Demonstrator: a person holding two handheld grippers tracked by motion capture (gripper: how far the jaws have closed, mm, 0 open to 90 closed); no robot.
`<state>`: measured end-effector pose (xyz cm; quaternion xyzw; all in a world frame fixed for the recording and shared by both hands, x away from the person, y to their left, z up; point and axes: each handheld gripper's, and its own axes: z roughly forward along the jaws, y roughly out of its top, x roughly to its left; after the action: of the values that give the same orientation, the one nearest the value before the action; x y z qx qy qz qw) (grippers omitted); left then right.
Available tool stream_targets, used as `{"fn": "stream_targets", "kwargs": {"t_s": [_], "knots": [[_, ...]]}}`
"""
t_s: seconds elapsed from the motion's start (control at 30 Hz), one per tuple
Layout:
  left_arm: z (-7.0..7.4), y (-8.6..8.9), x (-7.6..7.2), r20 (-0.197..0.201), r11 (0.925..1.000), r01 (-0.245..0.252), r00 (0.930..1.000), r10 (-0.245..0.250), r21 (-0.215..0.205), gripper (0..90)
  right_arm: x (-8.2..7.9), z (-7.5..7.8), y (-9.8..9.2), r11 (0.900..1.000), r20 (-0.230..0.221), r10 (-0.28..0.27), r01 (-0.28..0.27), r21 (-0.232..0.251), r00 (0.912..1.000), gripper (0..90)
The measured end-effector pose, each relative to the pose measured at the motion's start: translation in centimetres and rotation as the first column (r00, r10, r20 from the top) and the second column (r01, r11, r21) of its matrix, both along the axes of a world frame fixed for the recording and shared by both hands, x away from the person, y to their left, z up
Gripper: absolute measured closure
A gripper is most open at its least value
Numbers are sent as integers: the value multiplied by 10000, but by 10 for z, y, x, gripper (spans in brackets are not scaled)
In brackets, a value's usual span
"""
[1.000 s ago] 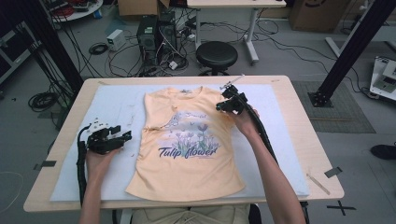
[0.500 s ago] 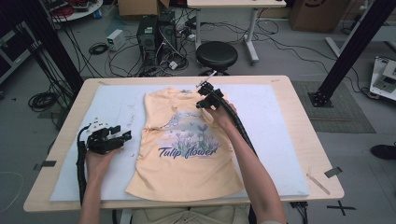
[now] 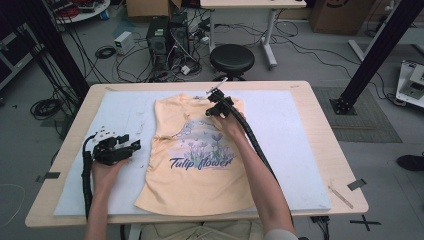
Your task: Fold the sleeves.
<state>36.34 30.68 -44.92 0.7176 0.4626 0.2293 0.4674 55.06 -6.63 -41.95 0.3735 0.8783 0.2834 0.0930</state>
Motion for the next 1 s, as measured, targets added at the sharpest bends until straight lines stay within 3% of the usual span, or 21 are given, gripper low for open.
{"fn": "stream_targets", "kwargs": {"t_s": [0.13, 0.17, 0.33, 0.37, 0.43, 0.5, 0.53, 0.57, 0.7, 0.8, 0.87, 0.9, 0.93, 0.97, 1.0], "knots": [[0, -1, 0, -19, 10000, 3, 10000, -3, 51, 412, -5, 8, -2, 9993, 57, 173, -171, -333, 9998, 849], [0, -1, 0, -16, 10000, 3, 10000, -3, 91, 412, -7, 14, -5, 9997, -53, 135, -136, -182, 9999, 740], [0, -1, 0, -26, 9999, 11, 10000, -10, 136, 412, -10, 15, -6, 9994, -215, 110, -117, -333, 9997, 617], [0, -1, 0, -26, 9999, 26, 10000, -26, 162, 412, -9, 10, -4, 9980, -242, 28, -43, -631, 9997, 597], [0, -1, 0, -26, 9999, 17, 10000, -17, 160, 412, -8, 6, -3, 9974, -300, 48, -70, -719, 9995, 617], [0, -1, 0, -17, 9999, 12, 10000, -12, 146, 412, -6, -1, -1, 9946, -166, 36, -53, -1038, 9999, 822], [0, -1, 0, -24, 9999, 21, 10000, -21, 161, 412, -6, -1, -1, 9946, -166, 36, -53, -1038, 9999, 822], [0, -1, 0, -37, 9999, 34, 10000, -33, 169, 412, -6, 1, 0, 9970, 117, -43, 52, -772, 9999, 883], [0, -1, 0, -60, 9999, 17, 10000, -16, 165, 412, -1, 8, -1, 9988, 606, -397, 414, -273, 9974, 891], [0, -1, 0, -53, 9999, 21, 10000, -21, 147, 412, 3, 4, -2, 9988, 437, -426, 435, -202, 9981, 884], [0, -1, 0, -48, 9999, 20, 10000, -20, 140, 412, 5, -3, -4, 9995, -52, -273, 272, -136, 9996, 774], [0, -1, 0, -38, 9999, 30, 10000, -29, 158, 412, 3, -3, -8, 9992, -174, -388, 390, 80, 9991, 644], [0, -1, 0, -38, 9999, 30, 10000, -29, 158, 412, 3, -3, -8, 9992, -174, -388, 390, 80, 9991, 644], [0, -1, 0, -41, 9999, 34, 10000, -33, 142, 412, 0, 1, -12, 9980, -62, -581, 583, 229, 9983, 611], [0, -1, 0, -42, 9998, 46, 10000, -45, 173, 412, -10, 12, -22, 9958, 491, -773, 746, 539, 9958, 614]]}}
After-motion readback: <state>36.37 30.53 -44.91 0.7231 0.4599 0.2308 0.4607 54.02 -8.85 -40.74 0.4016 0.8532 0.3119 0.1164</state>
